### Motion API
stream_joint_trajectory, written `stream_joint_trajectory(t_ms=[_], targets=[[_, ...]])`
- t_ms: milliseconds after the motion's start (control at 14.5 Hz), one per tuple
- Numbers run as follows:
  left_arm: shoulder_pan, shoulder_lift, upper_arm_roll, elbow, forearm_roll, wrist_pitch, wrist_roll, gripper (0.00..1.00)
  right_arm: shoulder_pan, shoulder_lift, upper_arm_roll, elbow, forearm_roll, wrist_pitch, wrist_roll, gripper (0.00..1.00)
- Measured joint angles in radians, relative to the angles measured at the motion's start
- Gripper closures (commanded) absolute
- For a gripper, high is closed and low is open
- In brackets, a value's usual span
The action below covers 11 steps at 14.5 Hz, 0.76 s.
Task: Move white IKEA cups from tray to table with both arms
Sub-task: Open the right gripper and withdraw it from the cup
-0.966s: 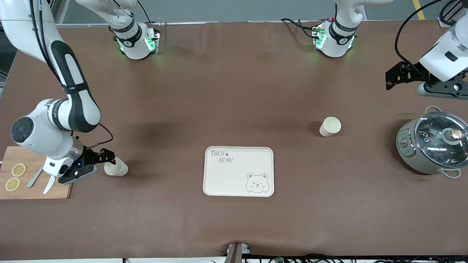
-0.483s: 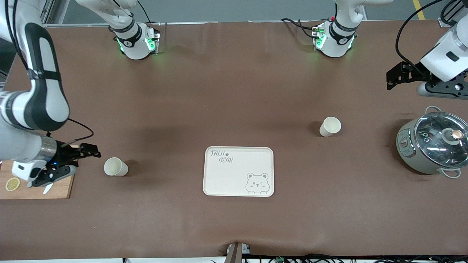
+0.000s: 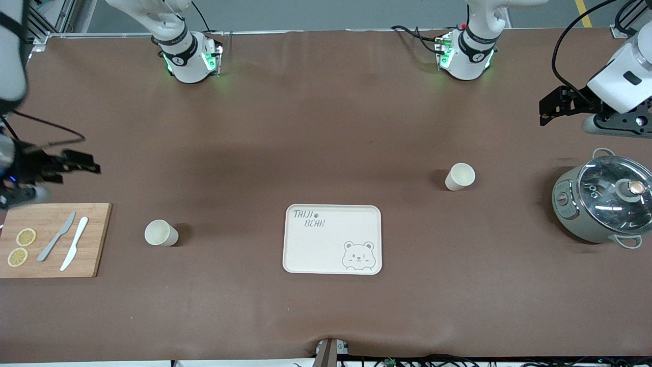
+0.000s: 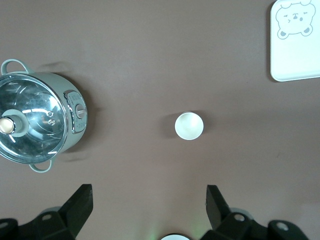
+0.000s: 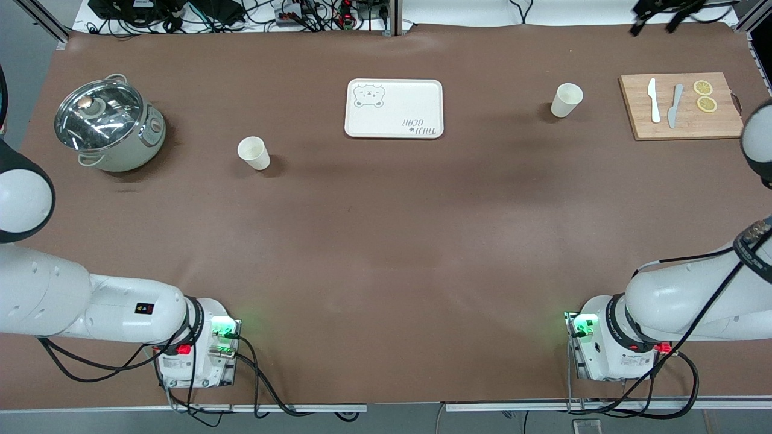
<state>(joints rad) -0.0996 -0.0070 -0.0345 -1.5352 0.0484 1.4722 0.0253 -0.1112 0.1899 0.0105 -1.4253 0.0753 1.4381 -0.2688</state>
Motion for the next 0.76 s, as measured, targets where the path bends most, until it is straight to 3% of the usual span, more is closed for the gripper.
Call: stream_joint_trajectory(t_ms=[276, 759], targets=[[0.000, 0.001, 0.000, 0.001, -0.034, 0.004, 0.004, 0.00, -0.039, -0.108, -0.007, -0.004, -0.061, -0.009, 0.025, 0.00], [0.000, 0.003, 0.000, 0.002, -0.045, 0.022, 0.021, 0.00, -0.047, -0.080, -0.006, -0.035, -0.078, 0.049, 0.099, 0.00]])
